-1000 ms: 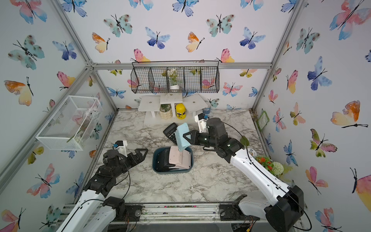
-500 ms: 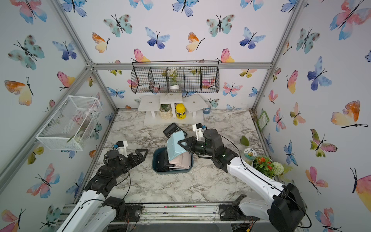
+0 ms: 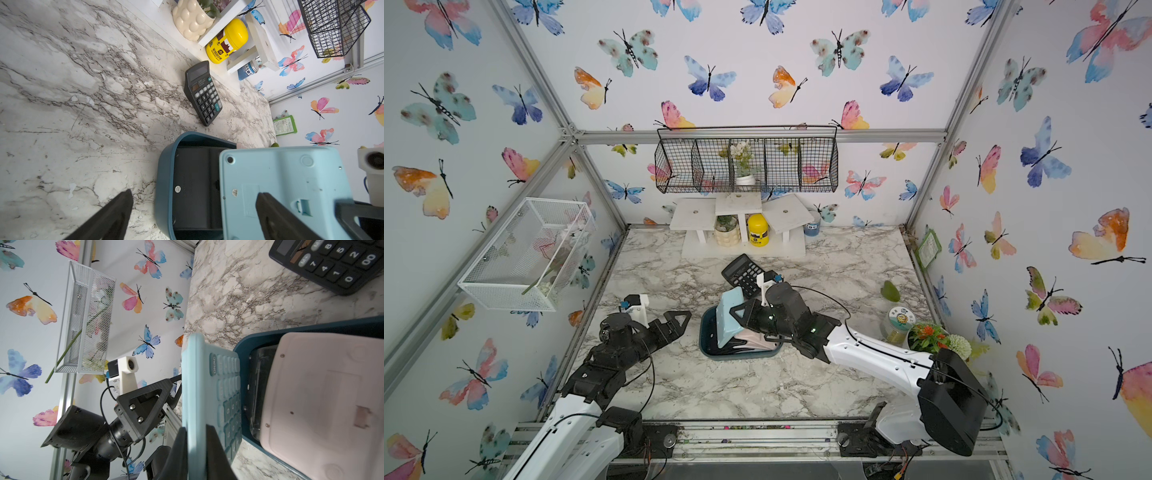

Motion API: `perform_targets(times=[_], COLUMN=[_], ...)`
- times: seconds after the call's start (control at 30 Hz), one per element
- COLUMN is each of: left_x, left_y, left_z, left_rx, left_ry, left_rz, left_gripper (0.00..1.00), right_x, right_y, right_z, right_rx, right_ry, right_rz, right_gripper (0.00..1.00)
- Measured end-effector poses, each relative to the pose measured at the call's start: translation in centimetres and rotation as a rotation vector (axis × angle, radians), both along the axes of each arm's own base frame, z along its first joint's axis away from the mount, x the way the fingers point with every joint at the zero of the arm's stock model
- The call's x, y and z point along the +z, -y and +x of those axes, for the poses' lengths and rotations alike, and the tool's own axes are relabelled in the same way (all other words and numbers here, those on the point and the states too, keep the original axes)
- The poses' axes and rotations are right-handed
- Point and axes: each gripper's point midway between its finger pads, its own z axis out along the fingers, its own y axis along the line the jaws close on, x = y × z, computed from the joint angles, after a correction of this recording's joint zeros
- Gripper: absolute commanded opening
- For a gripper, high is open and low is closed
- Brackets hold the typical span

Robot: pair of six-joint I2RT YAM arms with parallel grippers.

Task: Put the calculator in the storage box
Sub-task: Place the calculator in the storage box.

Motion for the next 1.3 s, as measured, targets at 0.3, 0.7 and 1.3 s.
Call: perform_targets(times=[0.3,0.7,1.3], left_x=[0.1,0.3,0.4], left_y=[0.0,-0.2,-0.6], left_z=[0.0,-0.1,-0.2], left_rx=[0.0,0.01,0.029], left_ry=[0.004,0.019,0.024], left_rz=[-0.001,0.001,0.011], left_gripper=[0.99,0.99,0.99], right_x=[-1.1,-3.9,-5.2], right_y=[-1.3,-4.0,-5.6], right_z=[1.2,1.0,0.7], right_rx=[-0.058,-0.068,-0.069], right_ry=[0.012,-0.023,-0.049], right_rz=[-0.042,-0.085,-0.07], right_gripper=[0.13,0.15,0.38])
